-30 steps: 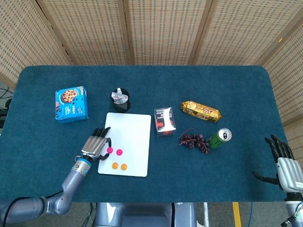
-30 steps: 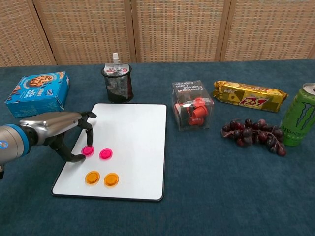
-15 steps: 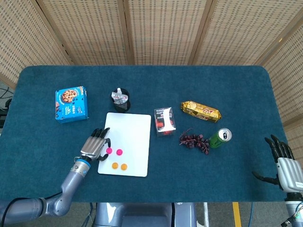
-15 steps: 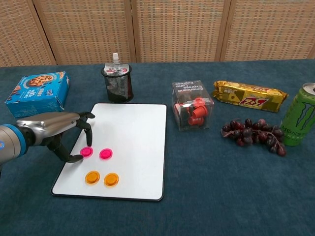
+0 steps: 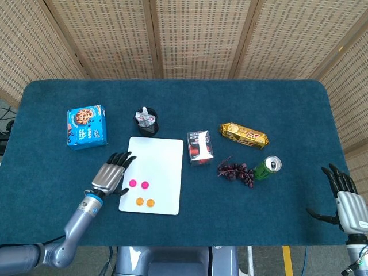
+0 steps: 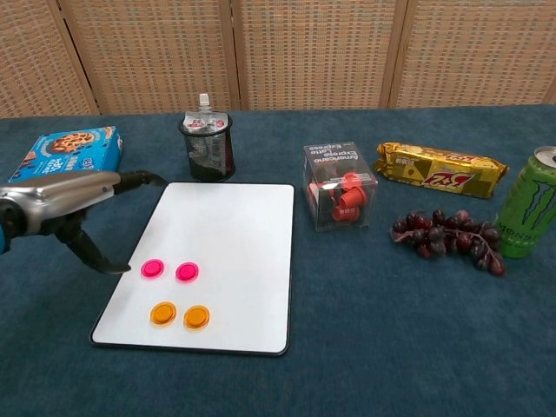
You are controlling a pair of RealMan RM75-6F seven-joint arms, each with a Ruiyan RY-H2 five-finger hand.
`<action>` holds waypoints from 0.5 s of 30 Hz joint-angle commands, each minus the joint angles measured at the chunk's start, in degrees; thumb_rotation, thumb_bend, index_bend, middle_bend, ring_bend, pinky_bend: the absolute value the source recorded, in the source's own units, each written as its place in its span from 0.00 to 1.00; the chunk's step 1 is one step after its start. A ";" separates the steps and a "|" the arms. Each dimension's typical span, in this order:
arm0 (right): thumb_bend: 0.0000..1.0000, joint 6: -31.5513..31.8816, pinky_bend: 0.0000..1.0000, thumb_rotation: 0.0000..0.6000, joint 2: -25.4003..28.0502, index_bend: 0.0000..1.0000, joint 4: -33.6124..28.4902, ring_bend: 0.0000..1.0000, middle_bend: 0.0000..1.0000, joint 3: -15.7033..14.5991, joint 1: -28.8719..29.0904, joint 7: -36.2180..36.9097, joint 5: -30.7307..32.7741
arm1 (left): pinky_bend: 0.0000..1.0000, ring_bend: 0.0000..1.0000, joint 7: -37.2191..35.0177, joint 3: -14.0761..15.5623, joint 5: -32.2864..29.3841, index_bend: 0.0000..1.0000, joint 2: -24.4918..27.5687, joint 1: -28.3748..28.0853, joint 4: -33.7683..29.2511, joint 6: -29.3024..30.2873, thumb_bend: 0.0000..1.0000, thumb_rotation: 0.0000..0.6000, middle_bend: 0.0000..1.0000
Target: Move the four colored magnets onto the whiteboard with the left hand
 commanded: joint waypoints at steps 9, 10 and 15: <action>0.05 0.59 0.00 1.00 -0.27 0.02 -0.29 0.00 0.00 0.06 -0.13 -1.38 -0.13 | 0.00 0.00 -20.00 8.43 21.93 0.00 15.98 16.36 -1.08 20.68 0.00 1.00 0.00; 0.05 0.64 0.00 1.00 -0.30 0.02 -0.38 0.00 0.00 0.08 -0.14 -1.50 -0.09 | 0.00 0.00 -21.44 8.74 22.21 0.00 16.57 17.54 -0.43 21.81 0.00 1.00 0.00; 0.05 1.24 0.00 1.00 -0.58 0.02 -0.74 0.00 0.00 0.28 -0.32 -2.62 0.10 | 0.00 0.00 -26.21 9.17 22.35 0.00 18.91 23.46 2.19 27.69 0.00 1.00 0.00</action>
